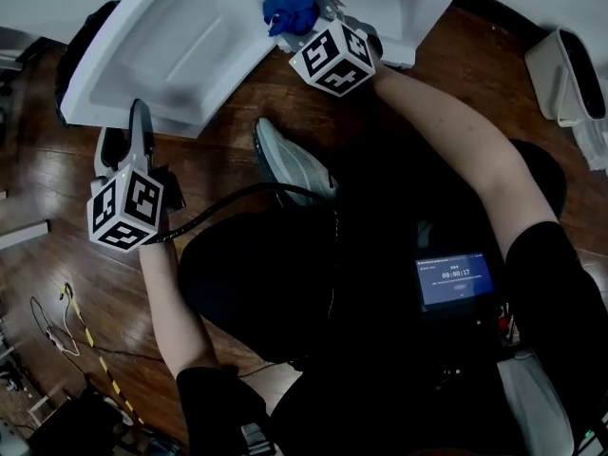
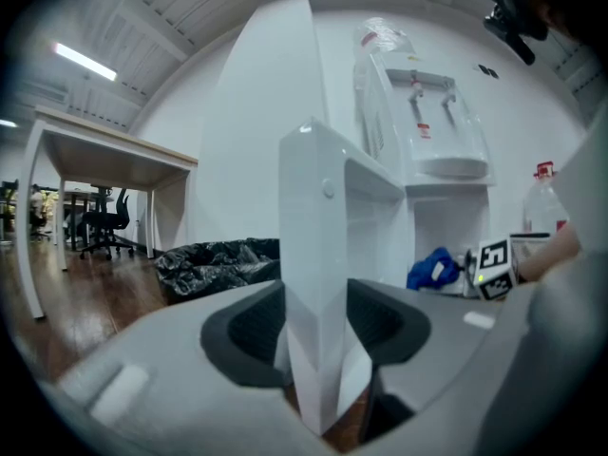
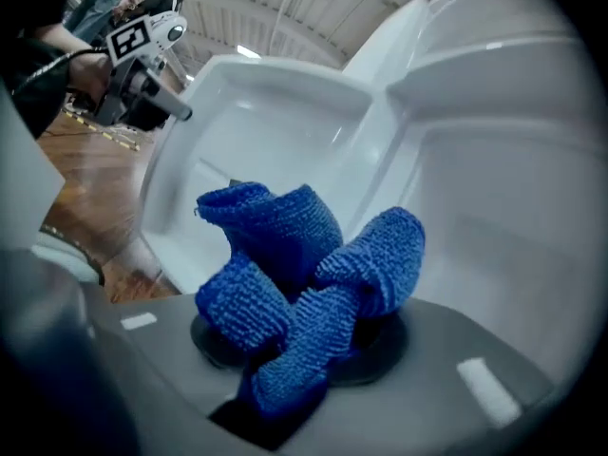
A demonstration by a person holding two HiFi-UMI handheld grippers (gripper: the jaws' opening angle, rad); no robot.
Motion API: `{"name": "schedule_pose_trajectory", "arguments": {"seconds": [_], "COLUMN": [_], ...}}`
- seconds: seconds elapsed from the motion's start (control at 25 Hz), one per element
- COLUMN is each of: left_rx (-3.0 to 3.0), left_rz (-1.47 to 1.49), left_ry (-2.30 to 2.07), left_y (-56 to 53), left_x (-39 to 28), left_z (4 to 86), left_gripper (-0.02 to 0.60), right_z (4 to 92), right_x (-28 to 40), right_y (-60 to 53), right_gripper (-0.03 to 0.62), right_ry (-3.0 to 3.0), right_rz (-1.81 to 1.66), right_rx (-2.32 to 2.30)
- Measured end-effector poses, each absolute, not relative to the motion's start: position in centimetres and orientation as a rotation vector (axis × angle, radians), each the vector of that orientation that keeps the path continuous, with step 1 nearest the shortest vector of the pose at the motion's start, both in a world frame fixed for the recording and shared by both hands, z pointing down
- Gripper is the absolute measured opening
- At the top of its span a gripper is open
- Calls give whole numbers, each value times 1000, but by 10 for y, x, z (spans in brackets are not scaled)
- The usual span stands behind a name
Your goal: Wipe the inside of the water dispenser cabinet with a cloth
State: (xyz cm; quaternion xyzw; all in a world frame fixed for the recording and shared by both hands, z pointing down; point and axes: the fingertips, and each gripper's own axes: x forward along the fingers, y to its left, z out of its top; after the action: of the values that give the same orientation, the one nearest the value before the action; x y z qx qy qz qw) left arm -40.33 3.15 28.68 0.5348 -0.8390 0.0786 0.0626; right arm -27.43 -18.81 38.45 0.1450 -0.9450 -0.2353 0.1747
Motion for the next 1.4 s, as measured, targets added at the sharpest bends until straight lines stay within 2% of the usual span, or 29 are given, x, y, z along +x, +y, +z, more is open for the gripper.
{"name": "schedule_pose_trajectory", "arguments": {"seconds": [0.24,0.44,0.8,0.96,1.12,1.24,1.4], "left_rx": [1626,1642,1706,1890,1829,1720,1581], "left_rz": [226,226,253,4,-303,-365,-447], "left_ry": [-2537,-2527,-2541,-2633,-2844,-2980,-3041], "left_y": [32,26,20,48,101,132,161], "left_x": [-399,-396,-385,-374,-382,-404,-432], "left_z": [280,282,275,219,165,156,156], "left_gripper": [201,201,202,202,202,202,202], "right_z": [456,476,434,426,444,408,303], "right_x": [-275,-276,-332,-349,-359,-367,-372], "right_y": [-183,-174,6,78,99,95,98], "right_gripper": [152,152,152,152,152,152,152], "right_ry": [-2506,-2415,-2482,-2475,-2404,-2481,-2671], "right_rz": [-620,-634,-759,-756,-827,-824,-892], "right_rx": [311,265,-305,-473,-507,-464,-408]}}
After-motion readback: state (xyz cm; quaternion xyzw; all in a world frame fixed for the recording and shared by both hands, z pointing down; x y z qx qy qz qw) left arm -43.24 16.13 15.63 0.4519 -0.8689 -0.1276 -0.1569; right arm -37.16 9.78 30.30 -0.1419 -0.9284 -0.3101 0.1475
